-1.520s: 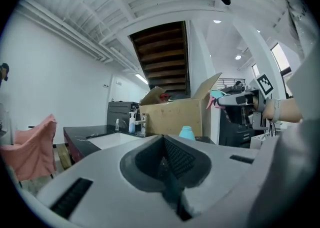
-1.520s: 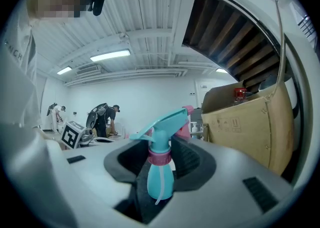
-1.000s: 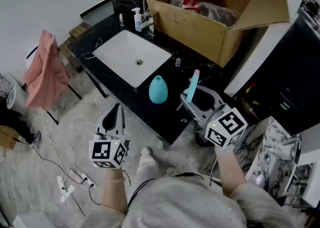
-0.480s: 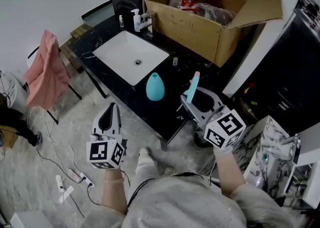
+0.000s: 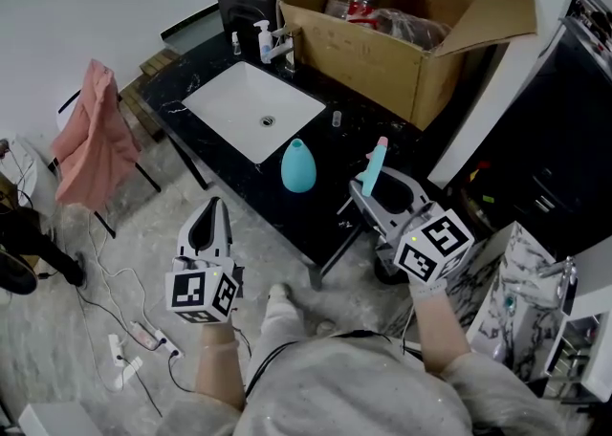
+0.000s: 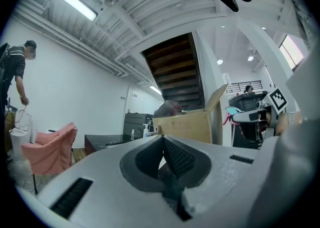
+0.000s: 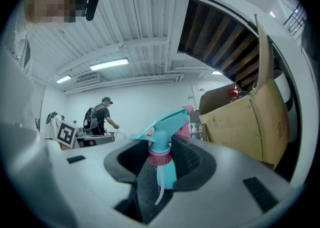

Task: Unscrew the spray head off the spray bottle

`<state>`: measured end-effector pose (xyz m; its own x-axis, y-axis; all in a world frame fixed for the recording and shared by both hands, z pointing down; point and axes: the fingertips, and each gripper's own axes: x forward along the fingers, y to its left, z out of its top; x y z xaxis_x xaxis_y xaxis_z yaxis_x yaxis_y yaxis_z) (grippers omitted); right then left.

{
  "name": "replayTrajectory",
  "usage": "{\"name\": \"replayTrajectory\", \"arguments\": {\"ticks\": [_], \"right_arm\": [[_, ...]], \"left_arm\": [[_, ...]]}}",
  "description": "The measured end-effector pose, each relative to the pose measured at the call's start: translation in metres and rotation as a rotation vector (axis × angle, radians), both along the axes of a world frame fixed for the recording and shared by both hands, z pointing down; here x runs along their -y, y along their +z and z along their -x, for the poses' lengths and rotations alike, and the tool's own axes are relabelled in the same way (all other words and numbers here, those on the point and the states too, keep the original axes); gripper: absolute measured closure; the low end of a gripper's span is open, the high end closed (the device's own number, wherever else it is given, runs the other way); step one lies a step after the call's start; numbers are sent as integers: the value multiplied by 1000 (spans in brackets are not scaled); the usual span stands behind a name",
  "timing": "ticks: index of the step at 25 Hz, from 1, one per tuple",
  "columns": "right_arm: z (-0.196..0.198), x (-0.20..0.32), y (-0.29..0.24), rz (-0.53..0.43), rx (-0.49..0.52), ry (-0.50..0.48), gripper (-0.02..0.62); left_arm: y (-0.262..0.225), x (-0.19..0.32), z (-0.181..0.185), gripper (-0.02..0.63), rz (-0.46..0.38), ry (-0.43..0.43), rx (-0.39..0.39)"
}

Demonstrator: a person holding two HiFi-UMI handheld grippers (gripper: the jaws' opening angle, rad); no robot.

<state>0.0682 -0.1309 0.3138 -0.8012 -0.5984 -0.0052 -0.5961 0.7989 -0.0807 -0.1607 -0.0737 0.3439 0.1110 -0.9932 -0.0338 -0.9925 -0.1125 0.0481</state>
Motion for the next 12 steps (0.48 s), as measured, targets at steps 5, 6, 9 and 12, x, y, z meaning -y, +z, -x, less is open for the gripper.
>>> {"name": "replayTrajectory", "arguments": {"ticks": [5,6,9,12], "right_arm": [[0,-2,-3,-4,5,-3,448],[1,-2,-3,-4,6,-4,448],[1,-1,-2,3,14,-11,448],[2,-1,0,9,18,-15,448]], "left_arm": [[-4,-3,2,601,-6,-7,-1],[-4,-3,2,600,-5,-9,0],[-2,-2,3,600,-1,-14,2],[0,-2,5,600,2,-19,-1]]}}
